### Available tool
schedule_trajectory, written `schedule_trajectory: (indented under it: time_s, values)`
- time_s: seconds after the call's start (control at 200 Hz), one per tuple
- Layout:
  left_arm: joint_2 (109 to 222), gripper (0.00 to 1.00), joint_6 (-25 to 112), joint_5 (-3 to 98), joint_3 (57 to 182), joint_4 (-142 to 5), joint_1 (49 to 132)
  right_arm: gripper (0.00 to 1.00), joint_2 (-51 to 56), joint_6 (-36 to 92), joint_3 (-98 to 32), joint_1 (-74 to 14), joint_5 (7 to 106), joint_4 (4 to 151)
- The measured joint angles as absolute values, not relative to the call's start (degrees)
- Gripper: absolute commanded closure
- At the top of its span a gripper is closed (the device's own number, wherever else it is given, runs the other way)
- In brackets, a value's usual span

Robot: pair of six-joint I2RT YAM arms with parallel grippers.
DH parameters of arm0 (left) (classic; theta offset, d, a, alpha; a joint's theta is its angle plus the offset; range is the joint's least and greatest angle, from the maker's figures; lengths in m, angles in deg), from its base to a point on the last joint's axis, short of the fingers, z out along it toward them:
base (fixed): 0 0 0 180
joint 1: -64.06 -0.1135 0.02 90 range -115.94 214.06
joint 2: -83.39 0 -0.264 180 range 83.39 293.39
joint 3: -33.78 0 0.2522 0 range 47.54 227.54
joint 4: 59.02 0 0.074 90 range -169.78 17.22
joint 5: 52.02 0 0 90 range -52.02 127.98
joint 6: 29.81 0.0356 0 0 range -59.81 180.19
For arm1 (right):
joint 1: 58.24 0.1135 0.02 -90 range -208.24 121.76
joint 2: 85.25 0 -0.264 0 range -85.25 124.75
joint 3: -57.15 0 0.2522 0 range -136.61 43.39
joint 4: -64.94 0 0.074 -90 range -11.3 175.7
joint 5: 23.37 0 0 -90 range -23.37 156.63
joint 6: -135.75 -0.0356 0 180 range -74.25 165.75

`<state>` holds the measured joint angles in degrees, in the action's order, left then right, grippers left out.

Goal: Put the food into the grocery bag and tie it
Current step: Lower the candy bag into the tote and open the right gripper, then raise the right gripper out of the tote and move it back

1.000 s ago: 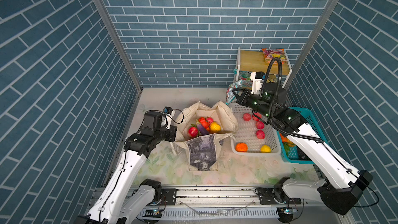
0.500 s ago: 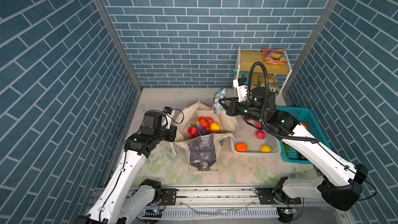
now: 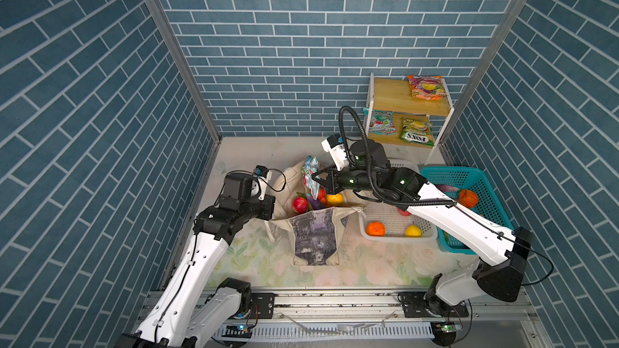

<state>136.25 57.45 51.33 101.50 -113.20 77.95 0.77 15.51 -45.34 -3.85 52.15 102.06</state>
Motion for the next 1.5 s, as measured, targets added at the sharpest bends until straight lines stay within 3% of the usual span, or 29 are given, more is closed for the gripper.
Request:
schedule_trajectory:
  time_s: [0.995,1.166,1.321,1.501]
  values:
    - [136.25,1.0,57.45,51.61,101.5,-113.14,77.95,1.0,12.85,22.09,-50.04,-3.91,55.93,114.65]
    - [136.25,1.0,57.45,51.59,101.5,-113.14,77.95,0.78,16.02,22.92,-52.03,-3.91,57.53,115.21]
    - [136.25,1.0,57.45,51.59,101.5,-113.14,77.95,0.5,17.09,24.01,-53.93,-3.91,59.78,117.25]
    - [136.25,1.0,57.45,51.54,101.5,-113.14,77.95,0.26,16.57,25.83,-58.54,-3.91,64.15,119.78]
